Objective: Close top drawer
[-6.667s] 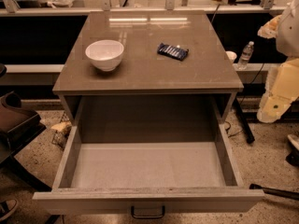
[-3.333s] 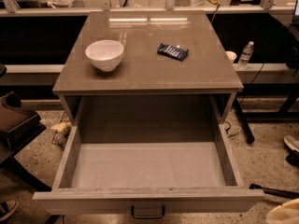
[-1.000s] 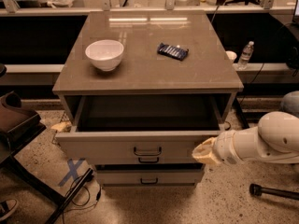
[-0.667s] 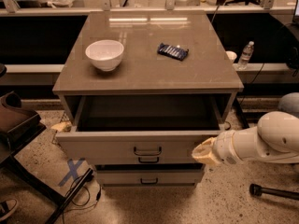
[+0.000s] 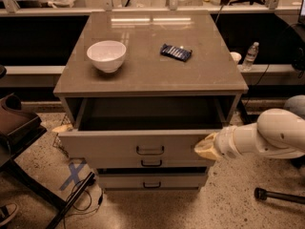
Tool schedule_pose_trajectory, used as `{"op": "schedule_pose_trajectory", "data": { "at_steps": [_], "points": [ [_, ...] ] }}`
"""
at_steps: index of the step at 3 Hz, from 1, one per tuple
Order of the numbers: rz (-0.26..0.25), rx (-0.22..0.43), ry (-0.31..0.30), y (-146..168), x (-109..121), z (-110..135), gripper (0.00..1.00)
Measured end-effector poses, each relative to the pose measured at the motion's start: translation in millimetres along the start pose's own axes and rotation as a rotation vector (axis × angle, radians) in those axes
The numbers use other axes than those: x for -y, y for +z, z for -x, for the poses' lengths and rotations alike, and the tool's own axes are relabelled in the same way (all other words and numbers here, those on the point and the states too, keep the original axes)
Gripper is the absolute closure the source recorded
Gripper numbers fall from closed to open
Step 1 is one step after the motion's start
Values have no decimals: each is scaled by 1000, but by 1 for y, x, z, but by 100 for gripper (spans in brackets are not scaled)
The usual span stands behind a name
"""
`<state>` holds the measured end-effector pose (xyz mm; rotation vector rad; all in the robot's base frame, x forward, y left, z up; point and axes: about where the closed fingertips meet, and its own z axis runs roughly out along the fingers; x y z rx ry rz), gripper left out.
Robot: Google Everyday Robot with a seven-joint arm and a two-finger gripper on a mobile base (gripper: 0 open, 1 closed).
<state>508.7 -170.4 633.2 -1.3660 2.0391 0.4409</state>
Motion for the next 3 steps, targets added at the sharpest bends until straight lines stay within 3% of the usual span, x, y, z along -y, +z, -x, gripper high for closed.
{"op": "schedule_pose_trajectory", "data": {
  "at_steps": [1, 2, 3],
  "points": [
    [0, 0, 0, 0, 0, 0, 100],
    [-46, 20, 3, 12, 43, 5, 100],
    [-46, 21, 2, 14, 46, 6, 100]
  ]
}}
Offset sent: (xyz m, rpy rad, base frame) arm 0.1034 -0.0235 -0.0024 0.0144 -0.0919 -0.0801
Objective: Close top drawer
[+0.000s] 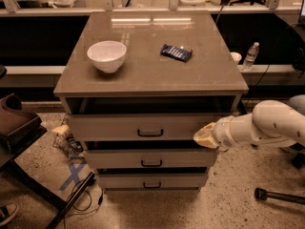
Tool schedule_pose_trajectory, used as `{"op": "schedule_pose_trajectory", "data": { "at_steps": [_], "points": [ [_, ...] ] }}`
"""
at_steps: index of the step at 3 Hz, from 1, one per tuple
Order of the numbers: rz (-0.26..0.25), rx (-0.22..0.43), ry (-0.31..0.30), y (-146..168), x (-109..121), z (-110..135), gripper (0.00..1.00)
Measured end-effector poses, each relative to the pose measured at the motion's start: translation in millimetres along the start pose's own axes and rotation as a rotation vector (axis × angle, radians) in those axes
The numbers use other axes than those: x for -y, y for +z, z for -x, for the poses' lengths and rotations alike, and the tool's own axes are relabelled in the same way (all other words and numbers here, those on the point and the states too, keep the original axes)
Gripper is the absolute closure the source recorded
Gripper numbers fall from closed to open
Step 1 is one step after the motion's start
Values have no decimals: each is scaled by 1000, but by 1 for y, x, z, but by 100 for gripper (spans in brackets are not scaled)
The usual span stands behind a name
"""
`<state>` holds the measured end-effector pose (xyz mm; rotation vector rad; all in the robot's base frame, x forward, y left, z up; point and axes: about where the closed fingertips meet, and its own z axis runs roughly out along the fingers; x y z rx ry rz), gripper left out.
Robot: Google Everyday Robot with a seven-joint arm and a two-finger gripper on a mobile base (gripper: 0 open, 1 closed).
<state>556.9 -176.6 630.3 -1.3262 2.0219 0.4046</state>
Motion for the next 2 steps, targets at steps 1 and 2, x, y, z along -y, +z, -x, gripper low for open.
{"op": "schedule_pose_trajectory", "data": {
  "at_steps": [1, 2],
  "points": [
    [-27, -8, -7, 9, 31, 10, 100],
    [-27, -8, -7, 9, 31, 10, 100]
  ]
}}
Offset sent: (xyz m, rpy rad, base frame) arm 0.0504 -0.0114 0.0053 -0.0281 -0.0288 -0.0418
